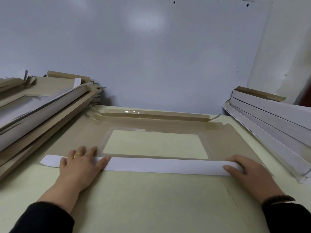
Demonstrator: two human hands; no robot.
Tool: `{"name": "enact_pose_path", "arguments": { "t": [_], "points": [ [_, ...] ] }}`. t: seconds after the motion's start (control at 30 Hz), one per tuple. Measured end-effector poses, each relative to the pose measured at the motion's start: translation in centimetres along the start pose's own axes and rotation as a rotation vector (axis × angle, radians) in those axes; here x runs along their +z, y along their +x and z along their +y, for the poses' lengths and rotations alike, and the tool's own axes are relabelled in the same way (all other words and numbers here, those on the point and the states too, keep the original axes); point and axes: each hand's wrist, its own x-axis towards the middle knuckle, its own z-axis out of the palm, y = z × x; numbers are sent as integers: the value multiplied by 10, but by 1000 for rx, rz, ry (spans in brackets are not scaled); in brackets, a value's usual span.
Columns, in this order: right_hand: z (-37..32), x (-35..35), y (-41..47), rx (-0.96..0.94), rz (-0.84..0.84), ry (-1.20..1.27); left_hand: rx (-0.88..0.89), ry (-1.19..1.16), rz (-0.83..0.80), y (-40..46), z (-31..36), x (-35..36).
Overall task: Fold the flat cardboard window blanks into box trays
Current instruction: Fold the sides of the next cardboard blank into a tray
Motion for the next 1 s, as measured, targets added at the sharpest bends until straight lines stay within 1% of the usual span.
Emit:
{"name": "enact_pose_path", "arguments": {
  "t": [0.07, 0.13, 0.2, 0.23, 0.37, 0.4, 0.43, 0.5, 0.53, 0.63, 0.7, 0.77, 0.83, 0.87, 0.9, 0.93, 1.0],
  "points": [
    [-1, 1, 0, -26, 58, 0, 19, -55, 83, 0, 2, 0],
    [0, 5, 2, 8, 38, 41, 41, -135, 214, -2, 5, -1],
    [-1, 8, 3, 64, 25, 113, 115, -230, 337, -7, 11, -3],
    [-3, 10, 3, 79, 29, 150, 173, -250, 363, -10, 16, -3],
    [-34, 21, -3, 26, 35, 274, 451, -195, 290, -34, 49, -2],
    [-44, 26, -6, -2, 29, 292, 545, -172, 300, -42, 60, -1],
    [-56, 30, -10, -22, 19, 314, 637, -137, 302, -50, 71, 1],
    [-78, 40, -18, -76, -8, 385, 759, -38, 289, -63, 89, 2],
    [-86, 44, -22, -99, -28, 431, 800, 16, 290, -68, 96, 1],
    [-103, 52, -34, -104, -88, 471, 839, 122, 311, -72, 102, 1],
    [-105, 50, -40, -125, -84, 487, 876, 181, 325, -71, 101, 1],
    [-105, 38, -44, -225, -142, 429, 892, 215, 328, -70, 99, 1],
    [-100, 25, -49, -422, -266, 296, 861, 201, 332, -67, 94, 0],
    [-96, 20, -50, -544, -269, 200, 848, 178, 344, -65, 89, -1],
    [-90, 15, -53, -640, -216, 87, 829, 155, 350, -63, 85, -2],
    [-83, 11, -56, -701, -148, -11, 810, 138, 362, -60, 80, -3],
    [-71, 3, -58, -734, -154, -106, 766, 107, 382, -55, 73, -6]
  ]
}}
